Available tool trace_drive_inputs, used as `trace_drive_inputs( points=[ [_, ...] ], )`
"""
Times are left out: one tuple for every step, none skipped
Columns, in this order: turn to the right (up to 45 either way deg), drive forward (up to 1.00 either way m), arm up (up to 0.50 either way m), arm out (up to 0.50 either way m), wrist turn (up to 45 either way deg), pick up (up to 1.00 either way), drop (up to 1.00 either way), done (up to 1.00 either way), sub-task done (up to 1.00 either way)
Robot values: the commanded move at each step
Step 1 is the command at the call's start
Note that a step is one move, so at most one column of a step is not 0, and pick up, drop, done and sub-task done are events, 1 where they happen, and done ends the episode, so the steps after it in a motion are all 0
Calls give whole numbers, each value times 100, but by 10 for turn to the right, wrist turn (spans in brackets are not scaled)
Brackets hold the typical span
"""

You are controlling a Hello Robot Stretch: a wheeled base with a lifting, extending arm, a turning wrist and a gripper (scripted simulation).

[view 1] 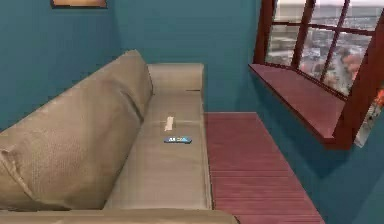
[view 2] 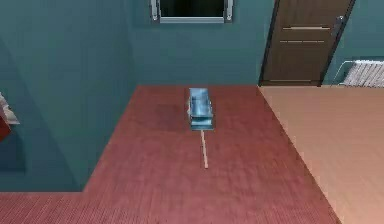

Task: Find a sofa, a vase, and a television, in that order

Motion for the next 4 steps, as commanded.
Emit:
trace_drive_inputs(
  points=[
    [450, 0, 0, 0, 0, 0, 0, 0, 0],
    [450, 0, 0, 0, 0, 0, 0, 0, 0],
    [450, 0, 0, 0, 0, 0, 0, 0, 0],
    [360, 0, 0, 0, 0, 0, 0, 0, 0]
  ],
)
